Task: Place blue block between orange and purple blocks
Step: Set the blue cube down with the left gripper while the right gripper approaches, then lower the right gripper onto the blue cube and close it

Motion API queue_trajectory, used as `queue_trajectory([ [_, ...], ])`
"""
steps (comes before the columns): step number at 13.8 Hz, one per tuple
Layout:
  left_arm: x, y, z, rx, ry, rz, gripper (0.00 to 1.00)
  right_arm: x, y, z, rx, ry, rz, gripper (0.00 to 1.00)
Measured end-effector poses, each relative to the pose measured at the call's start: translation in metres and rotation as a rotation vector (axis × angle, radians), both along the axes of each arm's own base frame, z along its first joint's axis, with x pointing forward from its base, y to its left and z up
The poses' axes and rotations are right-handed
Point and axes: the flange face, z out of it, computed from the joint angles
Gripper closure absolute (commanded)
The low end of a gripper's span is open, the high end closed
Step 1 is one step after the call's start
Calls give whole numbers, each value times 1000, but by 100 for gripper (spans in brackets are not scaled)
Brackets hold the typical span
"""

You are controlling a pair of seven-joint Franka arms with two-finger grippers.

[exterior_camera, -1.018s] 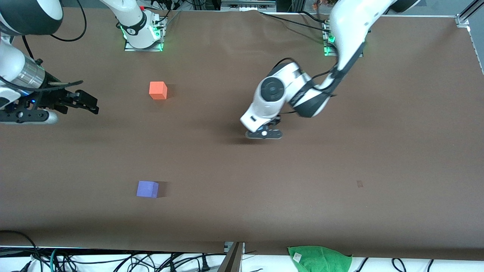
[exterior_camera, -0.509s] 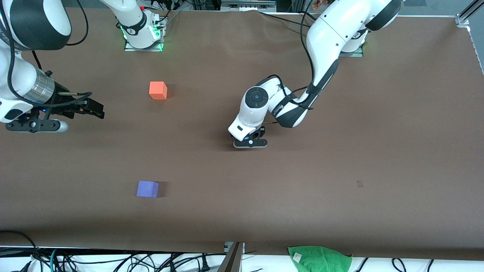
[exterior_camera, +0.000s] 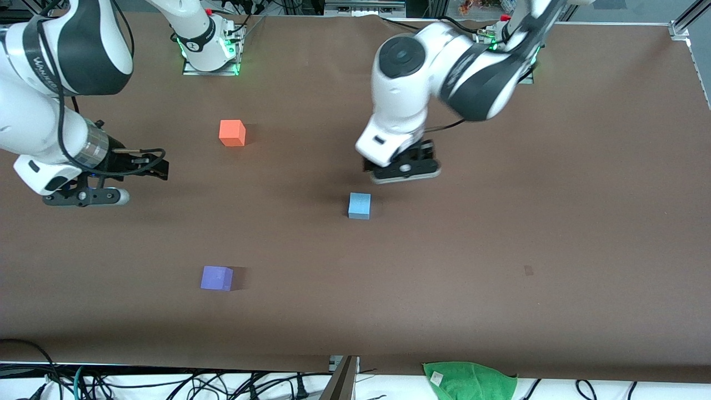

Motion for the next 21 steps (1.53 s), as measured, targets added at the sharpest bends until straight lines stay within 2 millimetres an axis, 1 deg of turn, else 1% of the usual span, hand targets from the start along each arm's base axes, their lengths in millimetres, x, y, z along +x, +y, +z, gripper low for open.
queue_trajectory([
  [3, 22, 83, 29, 79, 79, -2, 0, -2, 15, 0, 0, 1, 21, 0],
  [4, 29, 112, 41, 73, 105, -14, 0, -3, 20, -1, 0, 2, 23, 0],
  [5, 35, 144, 55, 44, 133, -15, 0, -5, 31, -2, 6, 5, 20, 0],
  [7, 44, 220, 83, -13, 185, -14, 0, -9, 66, -13, 41, 22, -21, 0],
  [8, 47, 254, 95, -35, 195, -57, 0, -8, 85, -20, 60, 13, -46, 0],
  [10, 47, 307, 115, -45, 191, -164, 0, -6, 128, -39, 98, -8, -119, 0],
  [11, 46, 331, 122, -45, 186, -200, 0, -7, 156, -52, 115, -18, -167, 0],
  [12, 43, 350, 127, -49, 178, -224, 0, -8, 188, -67, 130, -37, -213, 0],
  [13, 38, 365, 128, -52, 154, -236, 0, -10, 224, -85, 145, -61, -254, 0],
  [14, 32, 375, 126, -46, 119, -240, 0, -16, 263, -106, 157, -79, -288, 0],
  [15, 25, 381, 120, -40, 88, -248, 0, -23, 302, -129, 168, -90, -317, 0],
  [16, 19, 382, 113, -36, 77, -264, 0, -31, 336, -152, 177, -97, -335, 0],
  [17, 14, 381, 107, -35, 82, -276, 0, -39, 365, -173, 189, -107, -344, 0],
  [18, 10, 380, 103, -36, 95, -280, 0, -45, 387, -192, 202, -123, -344, 0],
  [19, 9, 378, 102, -37, 105, -283, 0, -49, 400, -209, 211, -138, -336, 0],
  [21, 12, 376, 105, -36, 98, -277, 0, -49, 409, -239, 212, -165, -319, 0],
])
